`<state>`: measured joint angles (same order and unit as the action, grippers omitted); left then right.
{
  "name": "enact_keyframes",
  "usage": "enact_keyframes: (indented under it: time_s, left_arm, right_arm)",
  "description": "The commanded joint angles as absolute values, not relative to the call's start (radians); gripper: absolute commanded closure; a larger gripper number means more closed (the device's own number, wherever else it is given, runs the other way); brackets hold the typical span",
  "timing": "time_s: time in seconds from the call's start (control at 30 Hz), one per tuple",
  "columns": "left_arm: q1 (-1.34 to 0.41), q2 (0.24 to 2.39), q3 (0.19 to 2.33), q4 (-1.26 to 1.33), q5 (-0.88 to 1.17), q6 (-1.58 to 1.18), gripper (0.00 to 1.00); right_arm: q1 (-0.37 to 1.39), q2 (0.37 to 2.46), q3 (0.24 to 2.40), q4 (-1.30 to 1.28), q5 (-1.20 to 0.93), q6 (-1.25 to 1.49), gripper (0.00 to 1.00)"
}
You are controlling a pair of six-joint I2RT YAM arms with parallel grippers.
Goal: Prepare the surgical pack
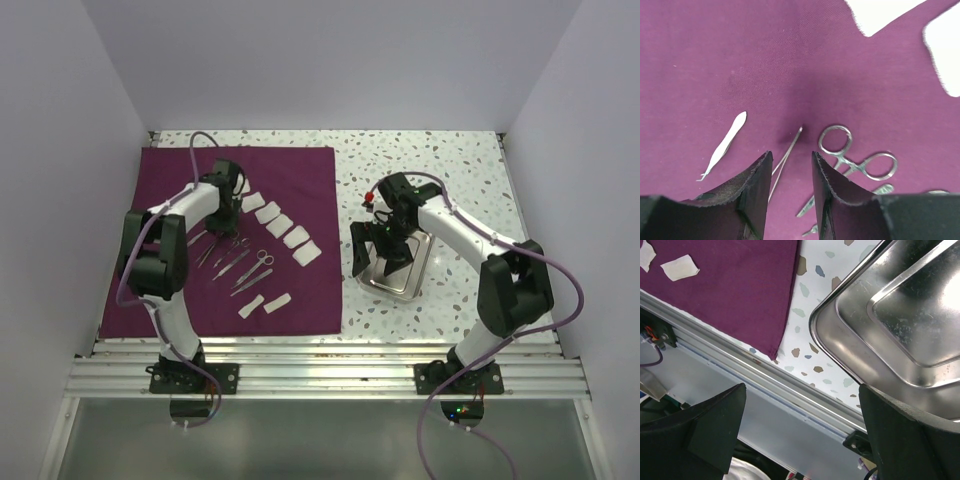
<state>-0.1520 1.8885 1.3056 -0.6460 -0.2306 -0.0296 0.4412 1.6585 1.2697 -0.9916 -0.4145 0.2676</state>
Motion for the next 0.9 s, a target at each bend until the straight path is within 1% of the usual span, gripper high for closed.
enact_keyframes:
  time_s: [0.0, 0.1, 0.17, 0.2, 0.23, 0.3, 0.4, 0.57, 0.67, 0.77, 0.83, 0.87]
  left_arm:
    - [-0.126, 1.91, 1.354, -0.637, -0.225, -0.005, 0.59]
    - [-0.121, 1.931, 1.367, -0.643, -0.221, -0.005, 0.6]
    - [-0.12, 1.94, 1.367, -0.644, -0.215, -0.005, 0.63]
    - [-0.12, 1.94, 1.365, -0.646, -0.213, -0.005, 0.65]
    - [-0.12, 1.942, 1.361, -0.646, -0.221, -0.005, 0.7]
    - [-0.117, 1.944, 1.359, -0.646, -0.221, -0.005, 0.76]
    - [-0.114, 1.945, 1.358, -0.644, -0.209, -0.005, 0.8]
    - [-0.114, 1.948, 1.344, -0.64, -0.178, -0.005, 0.82]
    - [-0.11, 1.956, 1.338, -0.638, -0.161, -0.005, 0.86]
    - [-0.109, 1.951, 1.342, -0.644, -0.166, -0.015, 0.92]
    - [-0.109, 1.939, 1.357, -0.661, -0.187, -0.034, 0.99]
    - [-0.109, 1.934, 1.368, -0.675, -0.196, -0.046, 1.0]
  right_arm:
    - [0.44, 1.66, 1.312, -1.022, -0.439, 0.247, 0.01]
    - [0.442, 1.666, 1.304, -1.017, -0.442, 0.248, 0.01]
    - [0.44, 1.67, 1.308, -1.017, -0.442, 0.25, 0.01]
    - [0.44, 1.672, 1.312, -1.017, -0.442, 0.249, 0.01]
    - [0.442, 1.674, 1.313, -1.019, -0.44, 0.25, 0.01]
    - [0.442, 1.68, 1.322, -1.019, -0.44, 0.25, 0.01]
    - [0.44, 1.686, 1.325, -1.016, -0.443, 0.255, 0.01]
    - [0.44, 1.683, 1.319, -1.012, -0.44, 0.259, 0.01]
    - [0.44, 1.678, 1.313, -1.011, -0.443, 0.264, 0.01]
    - [0.44, 1.678, 1.318, -1.008, -0.448, 0.271, 0.01]
    - [0.44, 1.678, 1.324, -1.0, -0.454, 0.282, 0.01]
    - [0.442, 1.677, 1.327, -0.996, -0.456, 0.288, 0.01]
